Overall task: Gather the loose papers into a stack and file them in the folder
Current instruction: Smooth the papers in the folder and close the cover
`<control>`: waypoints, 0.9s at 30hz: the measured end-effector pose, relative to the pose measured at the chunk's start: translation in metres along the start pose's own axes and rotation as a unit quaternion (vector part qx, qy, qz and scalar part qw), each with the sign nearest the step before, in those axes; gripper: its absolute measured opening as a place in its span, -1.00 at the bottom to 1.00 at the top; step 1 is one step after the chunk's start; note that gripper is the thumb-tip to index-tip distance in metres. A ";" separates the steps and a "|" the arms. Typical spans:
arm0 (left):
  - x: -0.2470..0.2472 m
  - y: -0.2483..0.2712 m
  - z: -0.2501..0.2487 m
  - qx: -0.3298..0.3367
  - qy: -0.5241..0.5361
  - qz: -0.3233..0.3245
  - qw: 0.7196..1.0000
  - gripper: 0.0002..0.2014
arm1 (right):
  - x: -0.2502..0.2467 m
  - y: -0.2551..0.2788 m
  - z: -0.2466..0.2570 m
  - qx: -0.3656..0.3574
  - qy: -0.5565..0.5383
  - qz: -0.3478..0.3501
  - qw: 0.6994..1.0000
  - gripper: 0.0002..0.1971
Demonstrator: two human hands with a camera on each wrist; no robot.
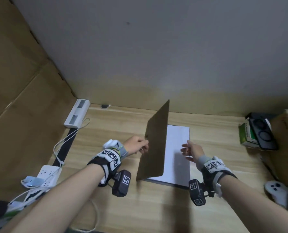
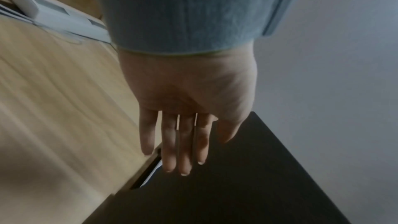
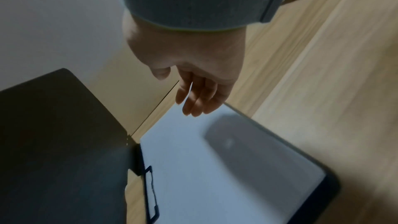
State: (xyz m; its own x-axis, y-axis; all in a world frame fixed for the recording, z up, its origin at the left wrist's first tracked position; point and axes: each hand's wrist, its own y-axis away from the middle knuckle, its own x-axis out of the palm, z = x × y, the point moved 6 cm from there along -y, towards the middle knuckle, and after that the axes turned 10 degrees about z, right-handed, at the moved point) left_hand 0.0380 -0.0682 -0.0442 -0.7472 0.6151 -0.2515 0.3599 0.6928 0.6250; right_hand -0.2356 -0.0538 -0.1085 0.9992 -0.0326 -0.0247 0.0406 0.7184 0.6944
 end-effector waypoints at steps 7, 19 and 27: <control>0.025 -0.038 0.038 -0.080 -0.138 -0.025 0.987 -0.90 | -0.066 -0.009 -0.043 0.003 -0.003 -0.136 0.991 -0.70; 0.043 -0.068 0.066 -0.174 -0.155 -0.091 0.968 -0.88 | -0.039 -0.025 -0.070 0.048 0.187 -0.119 0.974 -0.76; 0.028 -0.107 0.061 -0.179 -0.144 -0.160 0.960 -0.78 | -0.055 -0.052 -0.041 0.046 0.197 -0.188 0.961 -0.73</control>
State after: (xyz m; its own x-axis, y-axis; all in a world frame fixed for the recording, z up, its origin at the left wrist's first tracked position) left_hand 0.0123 -0.1021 -0.1632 -0.5837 0.5068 -0.6344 -0.1162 0.7211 0.6830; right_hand -0.2924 -0.0608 -0.1732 0.8391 0.0012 -0.5440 0.4162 0.6427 0.6432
